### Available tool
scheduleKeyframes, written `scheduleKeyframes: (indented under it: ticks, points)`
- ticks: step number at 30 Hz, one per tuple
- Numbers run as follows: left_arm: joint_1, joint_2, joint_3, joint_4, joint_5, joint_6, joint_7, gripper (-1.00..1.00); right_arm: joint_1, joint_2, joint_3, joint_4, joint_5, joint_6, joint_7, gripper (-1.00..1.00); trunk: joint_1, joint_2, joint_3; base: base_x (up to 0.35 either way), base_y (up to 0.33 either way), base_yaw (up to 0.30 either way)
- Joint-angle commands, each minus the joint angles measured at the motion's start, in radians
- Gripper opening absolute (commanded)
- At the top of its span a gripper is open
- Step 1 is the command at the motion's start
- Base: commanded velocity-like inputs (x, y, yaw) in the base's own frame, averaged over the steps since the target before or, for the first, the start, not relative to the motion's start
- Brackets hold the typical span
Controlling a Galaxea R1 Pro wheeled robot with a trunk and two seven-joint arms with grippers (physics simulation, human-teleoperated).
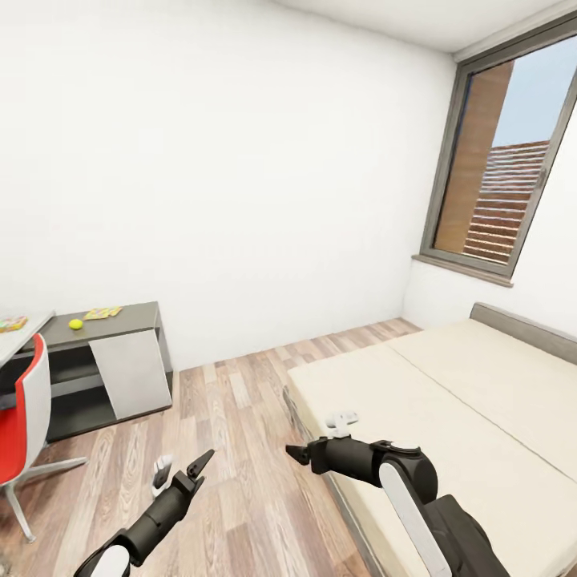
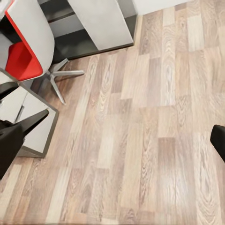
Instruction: Put all the toys in the child's room - the three board games (two on the bed and one on the table), the two jigsaw puzzles on the table, and the tennis ball on the table - inside the toy box on the table in the child's room.
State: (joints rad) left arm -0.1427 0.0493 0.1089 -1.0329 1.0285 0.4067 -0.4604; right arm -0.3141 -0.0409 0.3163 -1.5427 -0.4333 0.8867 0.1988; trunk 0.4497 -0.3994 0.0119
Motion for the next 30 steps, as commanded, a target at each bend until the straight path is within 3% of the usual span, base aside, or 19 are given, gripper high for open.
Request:
scheduleKeyframes:
  ticks: [1, 30]
  points:
    - [-0.001, 0.0, 0.001, 0.001, 0.008, 0.009, -0.001, 1.0, 0.0, -0.001, 0.0, -0.001, 0.007, 0.003, 0.007, 1.0, 0.0, -0.001, 0.0, 0.0, -0.002, 0.291]
    - [-0.001, -0.001, 0.001, 0.005, 0.007, 0.009, 0.0, 1.0, 0.0, 0.002, 0.001, -0.001, 0.04, 0.004, 0.008, 1.0, 0.0, -0.001, 0.0, 0.0, 0.0, 0.294]
